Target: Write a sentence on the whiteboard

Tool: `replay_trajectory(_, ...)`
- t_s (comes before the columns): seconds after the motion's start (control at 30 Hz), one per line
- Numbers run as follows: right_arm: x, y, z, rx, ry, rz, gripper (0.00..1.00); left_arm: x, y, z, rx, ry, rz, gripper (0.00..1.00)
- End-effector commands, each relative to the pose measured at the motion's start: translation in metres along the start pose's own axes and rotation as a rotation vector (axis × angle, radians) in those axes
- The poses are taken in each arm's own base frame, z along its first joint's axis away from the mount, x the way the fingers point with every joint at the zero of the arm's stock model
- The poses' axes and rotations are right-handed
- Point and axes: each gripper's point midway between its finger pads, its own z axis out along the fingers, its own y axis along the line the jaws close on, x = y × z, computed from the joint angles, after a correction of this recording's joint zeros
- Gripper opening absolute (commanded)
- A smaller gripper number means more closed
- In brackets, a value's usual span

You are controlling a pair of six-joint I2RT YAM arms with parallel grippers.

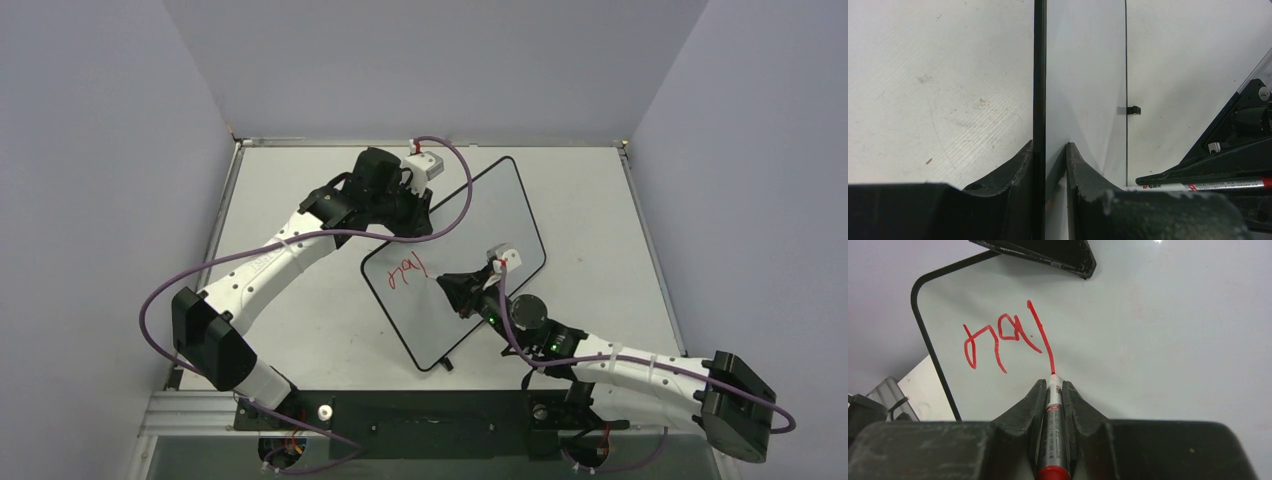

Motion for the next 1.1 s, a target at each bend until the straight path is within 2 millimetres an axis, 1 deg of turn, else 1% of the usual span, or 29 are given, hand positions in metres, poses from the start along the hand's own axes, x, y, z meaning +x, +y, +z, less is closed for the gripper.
replay_trajectory(0.0,0.015,-0.008,-0.009,0.042,0.067,-0.023,0.00,-0.017,0.024,-0.012,-0.128,-0.065,0.114,0.00)
replay_trajectory(0.1,-0.002,0.001,-0.011,0.020,0.041,-0.024,0.00,-0.016,0.024,-0.012,-0.128,-0.064,0.114,0.00)
replay_trajectory(0.17,-0.022,0.011,-0.009,0.002,0.008,-0.022,0.00,-0.016,0.025,-0.011,-0.131,-0.063,0.113,0.00)
replay_trajectory(0.2,-0.026,0.013,-0.009,-0.004,0.001,-0.024,0.00,-0.016,0.024,-0.011,-0.130,-0.062,0.113,0.00)
replay_trajectory(0.3,-0.050,0.023,-0.005,-0.021,-0.044,-0.032,0.00,-0.016,0.024,-0.012,-0.130,-0.063,0.113,0.00)
replay_trajectory(0.43,-0.067,0.030,0.005,-0.024,-0.077,-0.050,0.00,-0.017,0.024,-0.013,-0.131,-0.065,0.114,0.00)
replay_trajectory(0.73,-0.070,0.038,0.027,-0.020,-0.096,-0.048,0.00,-0.016,0.024,-0.013,-0.133,-0.065,0.115,0.00)
replay_trajectory(1.07,-0.078,0.041,0.032,-0.022,-0.117,-0.054,0.00,-0.016,0.025,-0.013,-0.135,-0.064,0.115,0.00)
